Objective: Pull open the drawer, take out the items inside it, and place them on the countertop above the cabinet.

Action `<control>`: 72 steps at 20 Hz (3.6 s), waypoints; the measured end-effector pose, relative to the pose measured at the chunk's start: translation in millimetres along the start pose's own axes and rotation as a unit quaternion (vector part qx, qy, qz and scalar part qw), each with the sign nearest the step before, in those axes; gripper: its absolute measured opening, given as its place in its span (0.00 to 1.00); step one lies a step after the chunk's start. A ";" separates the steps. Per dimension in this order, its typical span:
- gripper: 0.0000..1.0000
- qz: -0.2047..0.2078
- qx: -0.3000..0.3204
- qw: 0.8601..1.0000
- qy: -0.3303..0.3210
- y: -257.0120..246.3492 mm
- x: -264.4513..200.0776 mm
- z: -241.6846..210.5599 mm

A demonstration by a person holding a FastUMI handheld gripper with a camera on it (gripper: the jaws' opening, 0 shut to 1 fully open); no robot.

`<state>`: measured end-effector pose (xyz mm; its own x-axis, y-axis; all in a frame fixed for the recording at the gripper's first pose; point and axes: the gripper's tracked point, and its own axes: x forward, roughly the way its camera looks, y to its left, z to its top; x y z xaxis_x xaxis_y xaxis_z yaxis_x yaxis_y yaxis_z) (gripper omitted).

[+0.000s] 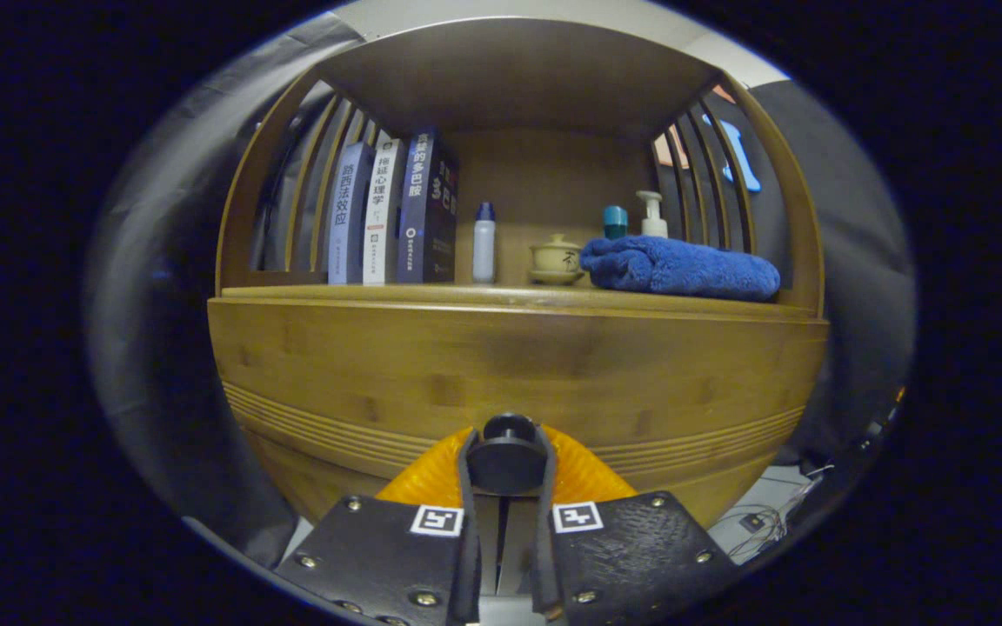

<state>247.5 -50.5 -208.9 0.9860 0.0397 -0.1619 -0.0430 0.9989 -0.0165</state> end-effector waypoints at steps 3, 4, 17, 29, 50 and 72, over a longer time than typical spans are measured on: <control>0.23 0.000 -0.004 1.000 0.001 -0.5 -26.5 -3.4; 0.23 0.001 0.002 1.000 0.000 0.6 -36.6 -4.8; 0.23 -0.002 0.000 1.000 0.007 11.0 -151.2 -28.9; 0.23 -0.001 0.028 0.999 0.033 15.0 -223.4 -49.2; 0.99 -0.007 0.060 0.996 0.067 18.2 -247.7 28.3; 0.99 -0.001 0.023 0.957 0.290 -7.4 -110.2 50.4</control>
<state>147.2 -61.1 -141.2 0.7303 0.0325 -0.6823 -0.0214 0.9995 0.0247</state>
